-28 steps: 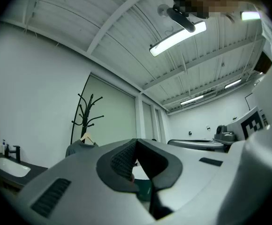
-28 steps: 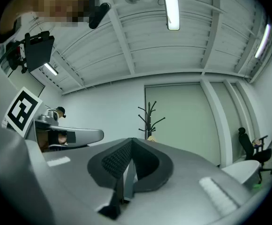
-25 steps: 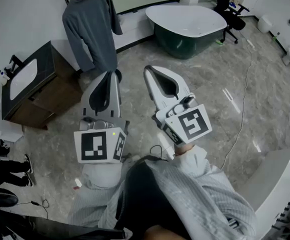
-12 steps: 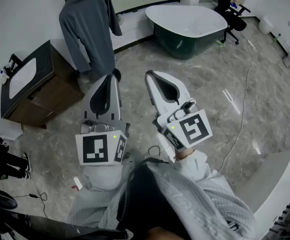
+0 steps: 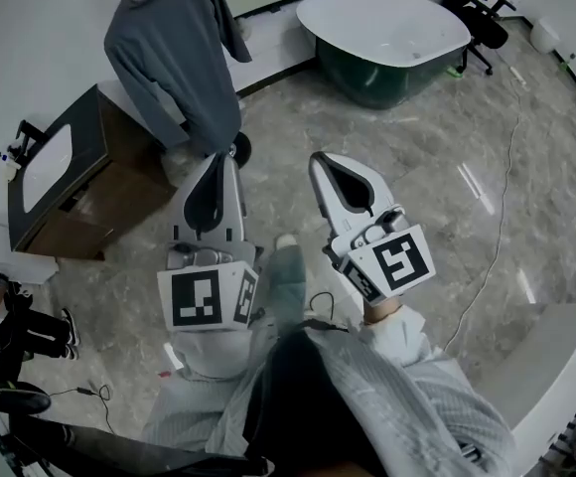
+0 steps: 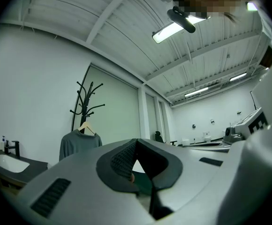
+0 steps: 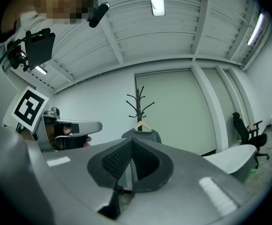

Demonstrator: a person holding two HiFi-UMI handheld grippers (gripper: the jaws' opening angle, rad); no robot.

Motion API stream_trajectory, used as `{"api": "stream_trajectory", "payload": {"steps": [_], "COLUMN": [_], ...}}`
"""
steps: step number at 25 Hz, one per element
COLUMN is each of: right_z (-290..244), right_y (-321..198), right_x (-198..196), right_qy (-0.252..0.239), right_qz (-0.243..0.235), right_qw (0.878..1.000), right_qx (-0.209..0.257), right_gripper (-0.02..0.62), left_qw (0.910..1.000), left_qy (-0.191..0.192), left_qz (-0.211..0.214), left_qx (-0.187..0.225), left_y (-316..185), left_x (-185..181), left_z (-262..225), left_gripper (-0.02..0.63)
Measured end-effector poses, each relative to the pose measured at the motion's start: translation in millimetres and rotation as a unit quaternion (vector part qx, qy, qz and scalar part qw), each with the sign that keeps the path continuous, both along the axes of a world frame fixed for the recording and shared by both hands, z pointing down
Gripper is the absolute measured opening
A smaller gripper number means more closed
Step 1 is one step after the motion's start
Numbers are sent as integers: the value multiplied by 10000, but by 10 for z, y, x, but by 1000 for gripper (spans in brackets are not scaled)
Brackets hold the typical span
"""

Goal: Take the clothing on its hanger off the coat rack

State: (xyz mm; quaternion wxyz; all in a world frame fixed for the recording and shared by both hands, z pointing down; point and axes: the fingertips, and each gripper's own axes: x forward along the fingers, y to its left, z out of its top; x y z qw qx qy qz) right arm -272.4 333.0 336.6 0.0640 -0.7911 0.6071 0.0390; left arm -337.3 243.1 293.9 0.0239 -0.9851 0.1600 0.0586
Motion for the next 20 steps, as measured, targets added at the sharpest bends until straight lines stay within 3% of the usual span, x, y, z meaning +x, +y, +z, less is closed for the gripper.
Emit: {"api": "stream_trajectory", "payload": {"steps": [4, 11, 16, 20], "right_z": [-80, -465, -383, -295], "right_y": [-524, -1553, -2069, -2530], "right_x": [579, 1521, 1977, 2351], "right_qy": [34, 421, 327, 316], "right_qz": [-70, -216, -354, -547], "right_qw": [10000, 9988, 9988, 9980], "right_qx": [39, 150, 54, 84], "right_gripper": [2, 2, 2, 2], "left_qw": [10000, 9991, 9995, 9987], "left_qy": [18, 394, 295, 187], "left_qz": [53, 117, -51, -471], "left_qx": [-12, 121, 85, 67], "left_y": [-451, -1369, -1895, -2385], "left_x": [624, 1594, 2041, 2250], "left_z": [-16, -343, -269, -115], "left_gripper": [5, 5, 5, 5]}}
